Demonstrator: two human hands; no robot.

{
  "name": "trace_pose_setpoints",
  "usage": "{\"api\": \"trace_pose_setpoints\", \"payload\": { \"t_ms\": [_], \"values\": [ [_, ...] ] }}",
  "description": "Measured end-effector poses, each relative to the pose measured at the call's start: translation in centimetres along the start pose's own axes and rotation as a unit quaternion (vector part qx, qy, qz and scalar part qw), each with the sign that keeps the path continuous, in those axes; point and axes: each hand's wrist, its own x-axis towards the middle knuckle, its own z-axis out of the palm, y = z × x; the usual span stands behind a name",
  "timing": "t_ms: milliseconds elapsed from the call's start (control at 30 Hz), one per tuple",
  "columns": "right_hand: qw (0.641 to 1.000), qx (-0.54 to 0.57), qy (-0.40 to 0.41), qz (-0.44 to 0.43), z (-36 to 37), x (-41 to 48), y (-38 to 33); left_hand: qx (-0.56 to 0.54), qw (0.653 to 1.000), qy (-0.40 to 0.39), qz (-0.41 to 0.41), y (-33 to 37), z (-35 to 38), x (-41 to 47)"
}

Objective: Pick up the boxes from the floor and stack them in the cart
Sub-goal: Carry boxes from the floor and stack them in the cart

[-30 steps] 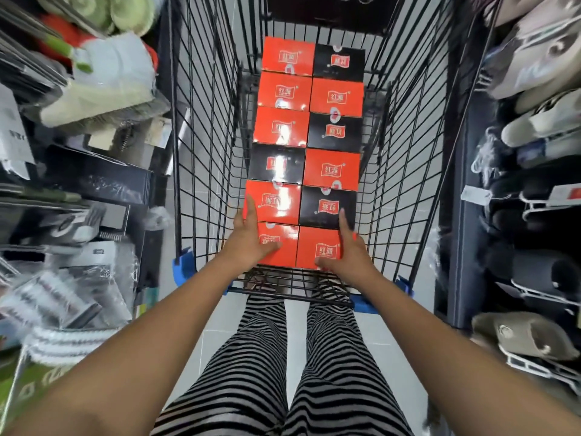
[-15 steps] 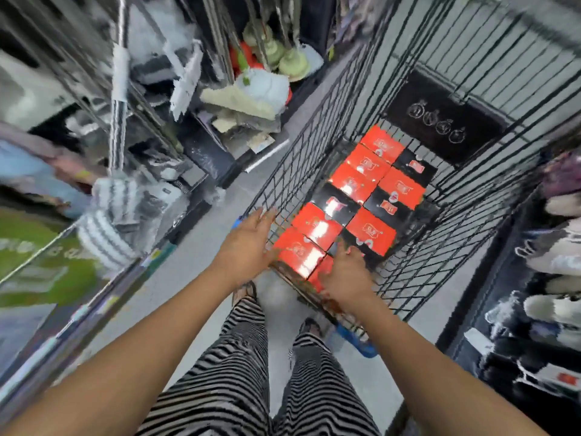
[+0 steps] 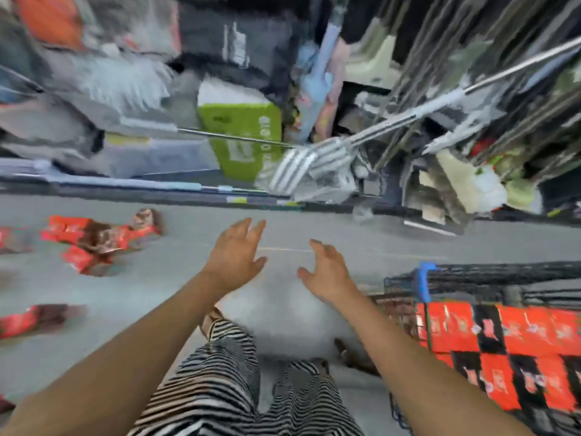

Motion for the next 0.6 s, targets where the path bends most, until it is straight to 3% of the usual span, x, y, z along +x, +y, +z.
{"api": "trace_pose_setpoints", "payload": {
  "t_ms": [167,333,600],
  "values": [
    [0.987,-0.115,-0.091,-0.067,4.8,4.6,-12.1,-0.003,0.991,-0.002,-0.134,-14.3,-1.0,-4.8],
    [0.966,-0.155,-0.173,-0.111,10.7,8.9,-23.5,-0.009,0.967,-0.003,-0.254,-27.4,-1.3,-10.1],
    [0.959,-0.184,-0.199,-0.083,16.6,15.2,-33.4,-0.080,0.927,0.023,-0.367,-38.8,-0.8,-13.6]
  ]
}}
